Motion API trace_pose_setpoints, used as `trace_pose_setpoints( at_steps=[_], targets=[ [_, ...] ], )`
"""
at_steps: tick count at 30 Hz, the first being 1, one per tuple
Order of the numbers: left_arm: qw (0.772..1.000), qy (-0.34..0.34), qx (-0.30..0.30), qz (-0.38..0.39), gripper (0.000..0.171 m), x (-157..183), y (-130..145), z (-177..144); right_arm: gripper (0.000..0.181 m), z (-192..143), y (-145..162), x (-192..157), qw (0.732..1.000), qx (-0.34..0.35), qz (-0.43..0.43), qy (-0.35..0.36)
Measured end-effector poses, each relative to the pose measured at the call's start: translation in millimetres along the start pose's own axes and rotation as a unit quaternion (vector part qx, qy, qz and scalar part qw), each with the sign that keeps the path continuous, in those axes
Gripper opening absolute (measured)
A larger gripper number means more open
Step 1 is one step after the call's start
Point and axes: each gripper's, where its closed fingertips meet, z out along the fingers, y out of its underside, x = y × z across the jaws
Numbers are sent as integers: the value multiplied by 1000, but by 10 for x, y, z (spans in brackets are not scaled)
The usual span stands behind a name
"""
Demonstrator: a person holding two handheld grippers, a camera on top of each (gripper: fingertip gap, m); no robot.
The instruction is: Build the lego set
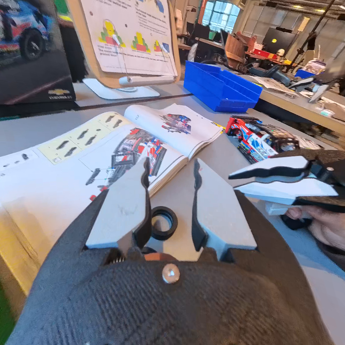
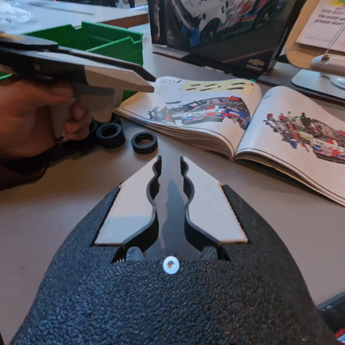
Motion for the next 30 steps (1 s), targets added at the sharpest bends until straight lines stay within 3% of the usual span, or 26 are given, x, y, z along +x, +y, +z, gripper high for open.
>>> trace_pose_setpoints(
  at_steps=[4,11,15,18,23,26,30],
  targets=[
    [999,39,-23,-24,43,124,83,33,19,31,95,-73,999,-32,-3,-25],
    [997,39,-16,59,41,336,66,12,20,-99,233,-128,997,-63,22,-26],
    [995,47,-19,84,40,441,85,3,41,-284,330,-256,994,-87,54,-24],
    [992,67,-30,101,37,539,124,-7,41,-417,489,-329,991,-120,51,-15],
    [982,96,-87,141,40,720,386,35,39,-513,753,-497,983,-170,64,-22],
    [971,116,-112,176,40,867,536,8,18,-506,845,-551,979,-198,44,-35],
    [944,142,-149,257,38,1012,810,-69,17,-508,850,-566,977,-197,59,-62]
  ],
)
